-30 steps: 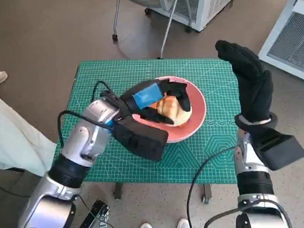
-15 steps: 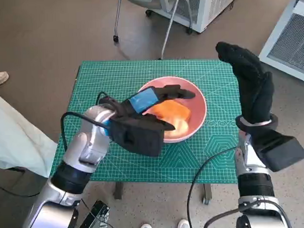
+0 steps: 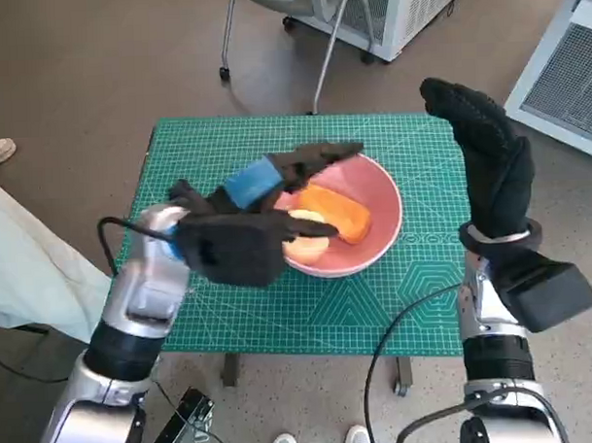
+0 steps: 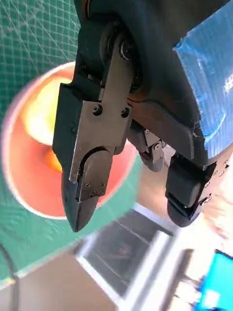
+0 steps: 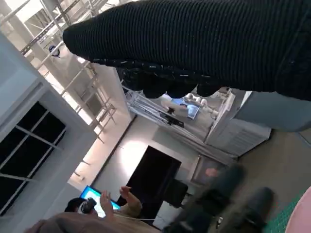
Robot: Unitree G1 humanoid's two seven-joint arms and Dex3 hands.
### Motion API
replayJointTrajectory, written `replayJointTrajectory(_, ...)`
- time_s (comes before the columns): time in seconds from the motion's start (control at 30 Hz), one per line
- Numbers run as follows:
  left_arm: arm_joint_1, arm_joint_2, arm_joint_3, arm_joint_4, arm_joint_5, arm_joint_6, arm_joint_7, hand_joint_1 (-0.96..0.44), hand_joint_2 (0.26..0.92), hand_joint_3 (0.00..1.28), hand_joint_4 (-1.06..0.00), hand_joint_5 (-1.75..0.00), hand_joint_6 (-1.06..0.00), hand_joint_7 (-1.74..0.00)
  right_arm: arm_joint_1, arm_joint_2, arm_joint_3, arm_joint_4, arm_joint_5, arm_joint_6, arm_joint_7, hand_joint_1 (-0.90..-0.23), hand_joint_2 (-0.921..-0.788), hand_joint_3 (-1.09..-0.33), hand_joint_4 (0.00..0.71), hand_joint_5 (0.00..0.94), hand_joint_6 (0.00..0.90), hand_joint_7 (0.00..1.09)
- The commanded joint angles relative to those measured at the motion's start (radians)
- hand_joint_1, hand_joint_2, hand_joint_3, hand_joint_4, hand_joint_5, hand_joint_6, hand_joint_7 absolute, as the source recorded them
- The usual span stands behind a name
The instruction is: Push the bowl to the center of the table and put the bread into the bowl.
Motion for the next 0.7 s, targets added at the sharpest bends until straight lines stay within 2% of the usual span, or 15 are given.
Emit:
replayJointTrajectory(0.03,0.047,0.007,0.102,0.001,-0.078,-0.104,0.100,-0.08,0.885,0.08,-0.23,-0.04,-0.40,-0.11,-0.008,-0.003,-0.005,-0.006,-0.020,0.024,-0.032,-0.412,-0.879,-0.707,0.462,0.012,0.159,0.93)
replayJointTrajectory(0.13,0.065,-0.002,0.154,0.006,-0.117,-0.180,0.168,-0.06,0.891,0.06,-0.33,-0.05,-0.45,-0.12,-0.015,-0.001,-0.003,-0.014,-0.031,0.038,-0.051,-0.415,-0.877,-0.709,0.462,0.012,0.161,0.92)
replayJointTrajectory(0.3,0.085,-0.022,0.216,0.023,-0.159,-0.297,0.275,-0.04,0.909,0.05,-0.43,-0.07,-0.50,-0.14,-0.025,0.001,-0.001,-0.027,-0.038,0.064,-0.071,-0.427,-0.890,-0.678,0.460,0.012,0.169,0.91)
replayJointTrajectory(0.4,0.099,-0.044,0.247,0.048,-0.198,-0.367,0.325,-0.04,0.917,0.05,-0.47,-0.07,-0.51,-0.15,-0.031,0.005,0.001,-0.039,-0.039,0.081,-0.077,-0.435,-0.906,-0.636,0.463,0.013,0.177,0.89)
replayJointTrajectory(0.5,0.115,-0.066,0.264,0.068,-0.224,-0.426,0.367,-0.05,0.920,0.07,-0.48,-0.07,-0.50,-0.15,-0.037,0.010,0.005,-0.048,-0.036,0.092,-0.079,-0.445,-0.916,-0.601,0.471,0.016,0.185,0.87)
replayJointTrajectory(0.7,0.143,-0.096,0.278,0.071,-0.245,-0.489,0.421,-0.06,0.921,0.13,-0.49,-0.07,-0.49,-0.16,-0.047,0.021,0.013,-0.058,-0.031,0.109,-0.073,-0.453,-0.920,-0.571,0.476,0.018,0.194,0.85)
